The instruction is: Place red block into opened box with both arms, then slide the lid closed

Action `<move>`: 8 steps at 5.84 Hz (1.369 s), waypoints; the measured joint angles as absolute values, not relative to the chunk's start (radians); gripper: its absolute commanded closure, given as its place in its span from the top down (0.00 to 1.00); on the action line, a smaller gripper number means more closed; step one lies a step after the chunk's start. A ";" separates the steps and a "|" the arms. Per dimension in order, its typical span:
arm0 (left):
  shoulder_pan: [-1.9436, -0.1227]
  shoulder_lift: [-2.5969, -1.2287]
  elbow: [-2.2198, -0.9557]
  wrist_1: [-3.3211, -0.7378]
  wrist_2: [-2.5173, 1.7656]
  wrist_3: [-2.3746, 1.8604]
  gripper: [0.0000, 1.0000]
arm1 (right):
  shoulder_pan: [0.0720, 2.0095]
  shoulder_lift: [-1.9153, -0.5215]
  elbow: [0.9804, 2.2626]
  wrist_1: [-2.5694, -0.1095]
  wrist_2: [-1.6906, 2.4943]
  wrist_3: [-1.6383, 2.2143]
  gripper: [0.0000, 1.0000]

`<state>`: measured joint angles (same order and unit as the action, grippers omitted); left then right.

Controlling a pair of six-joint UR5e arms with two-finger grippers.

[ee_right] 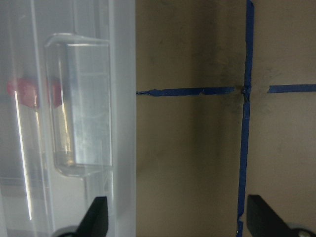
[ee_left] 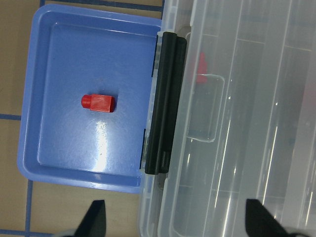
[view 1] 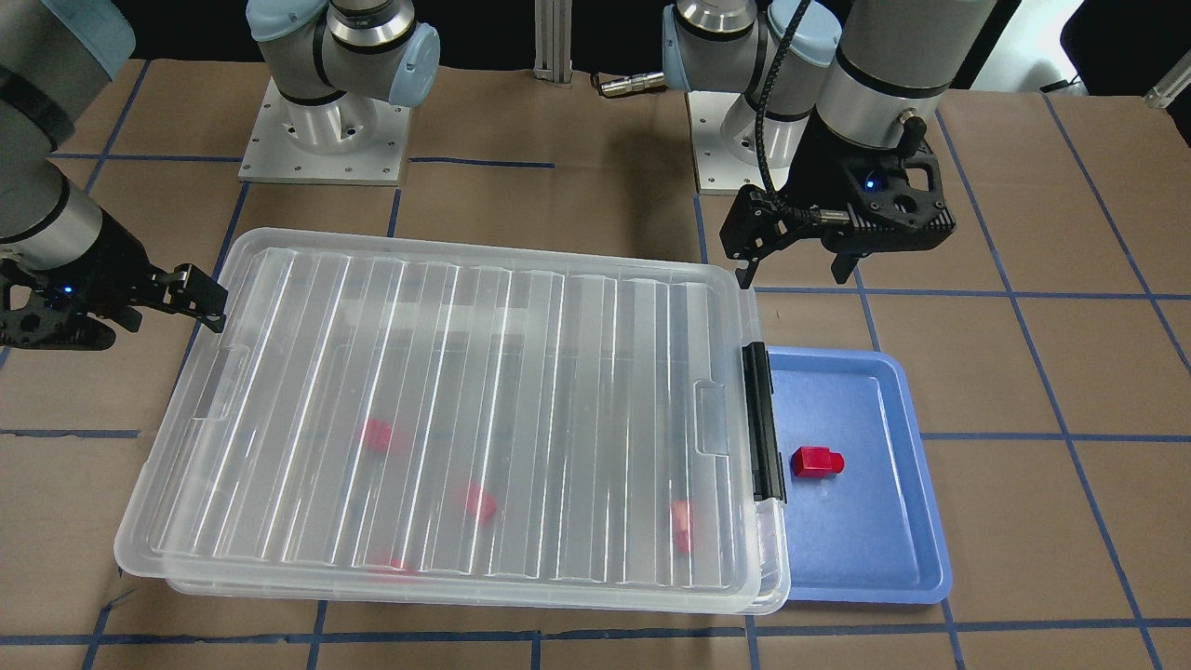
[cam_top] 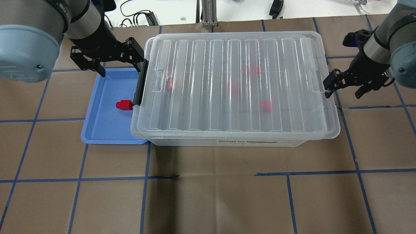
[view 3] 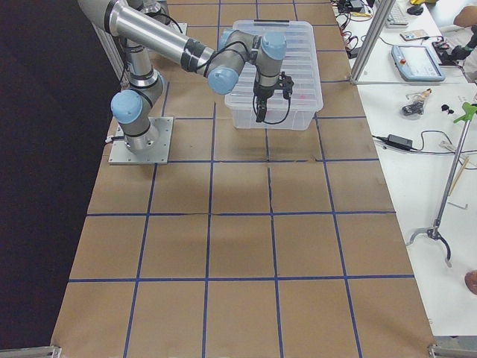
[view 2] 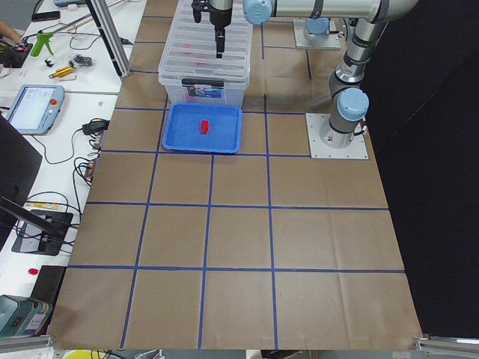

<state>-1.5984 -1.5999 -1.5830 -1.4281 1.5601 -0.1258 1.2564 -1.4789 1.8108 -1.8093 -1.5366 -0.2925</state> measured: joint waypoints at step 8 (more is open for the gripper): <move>-1.598 -1.599 -1.584 -1.428 1.560 -0.126 0.99 | 1.103 -1.456 1.806 -1.848 -1.573 -0.418 1.00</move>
